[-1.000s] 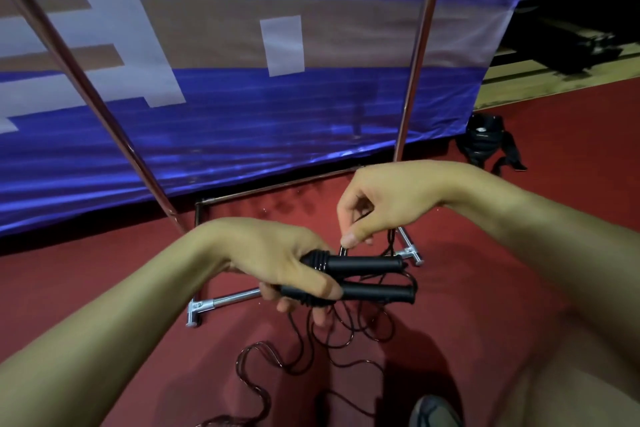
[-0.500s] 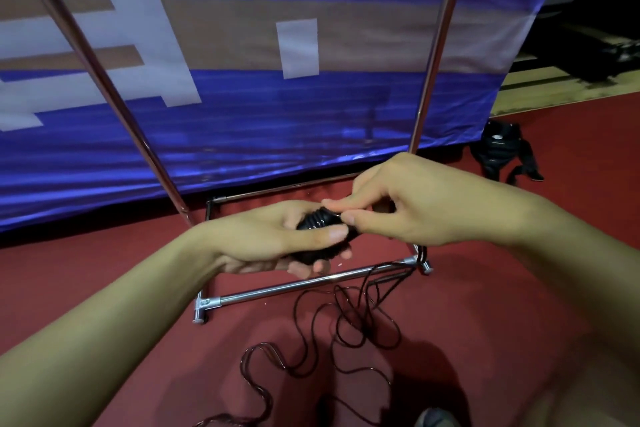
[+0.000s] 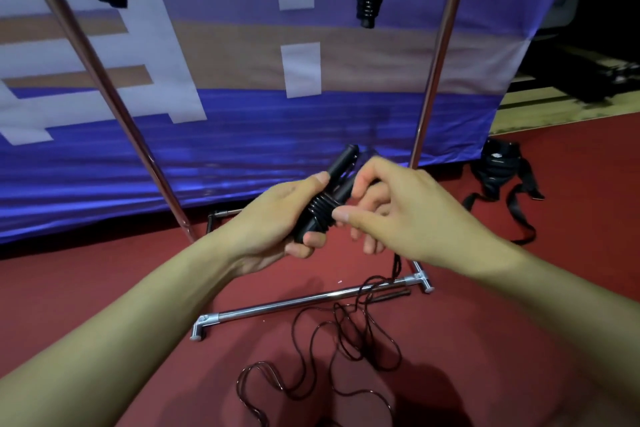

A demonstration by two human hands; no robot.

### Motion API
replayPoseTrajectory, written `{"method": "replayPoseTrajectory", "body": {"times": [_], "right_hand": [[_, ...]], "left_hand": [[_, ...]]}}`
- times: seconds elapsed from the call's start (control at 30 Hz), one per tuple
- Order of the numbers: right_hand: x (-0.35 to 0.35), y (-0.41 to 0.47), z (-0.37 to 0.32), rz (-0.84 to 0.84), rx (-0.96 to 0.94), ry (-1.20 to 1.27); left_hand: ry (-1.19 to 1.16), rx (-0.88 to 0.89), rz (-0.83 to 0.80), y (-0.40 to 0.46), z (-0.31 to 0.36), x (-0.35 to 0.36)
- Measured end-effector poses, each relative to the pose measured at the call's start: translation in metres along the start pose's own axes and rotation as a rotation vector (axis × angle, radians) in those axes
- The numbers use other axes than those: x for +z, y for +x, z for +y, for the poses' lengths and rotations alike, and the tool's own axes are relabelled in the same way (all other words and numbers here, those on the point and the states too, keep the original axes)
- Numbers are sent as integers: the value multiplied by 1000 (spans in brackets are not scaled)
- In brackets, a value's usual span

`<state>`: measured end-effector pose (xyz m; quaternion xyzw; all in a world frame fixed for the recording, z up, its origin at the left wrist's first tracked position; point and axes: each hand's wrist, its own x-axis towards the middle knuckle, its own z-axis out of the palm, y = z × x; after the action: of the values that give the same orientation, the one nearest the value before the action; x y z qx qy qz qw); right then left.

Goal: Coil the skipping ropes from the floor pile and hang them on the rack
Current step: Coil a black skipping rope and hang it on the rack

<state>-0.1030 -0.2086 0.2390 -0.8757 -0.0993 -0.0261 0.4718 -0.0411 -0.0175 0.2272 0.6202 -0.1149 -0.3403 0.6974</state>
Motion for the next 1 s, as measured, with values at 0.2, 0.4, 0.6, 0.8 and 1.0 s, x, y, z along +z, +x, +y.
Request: {"method": "replayPoseTrajectory", "body": {"times": [0.2, 0.4, 0.6, 0.8, 1.0], "right_hand": [[-24, 9, 21, -466, 16, -79], [-31, 16, 45, -702, 200, 234], [-28, 33, 42, -545, 49, -284], [-16, 34, 12, -291, -123, -442], [-17, 20, -8, -267, -213, -508]], "left_hand": [[-28, 5, 35, -5, 17, -22], [130, 19, -221, -18, 18, -30], [388, -255, -603, -18, 8, -21], [663, -347, -476, -13, -10, -6], [470, -286, -264, -12, -15, -14]]}}
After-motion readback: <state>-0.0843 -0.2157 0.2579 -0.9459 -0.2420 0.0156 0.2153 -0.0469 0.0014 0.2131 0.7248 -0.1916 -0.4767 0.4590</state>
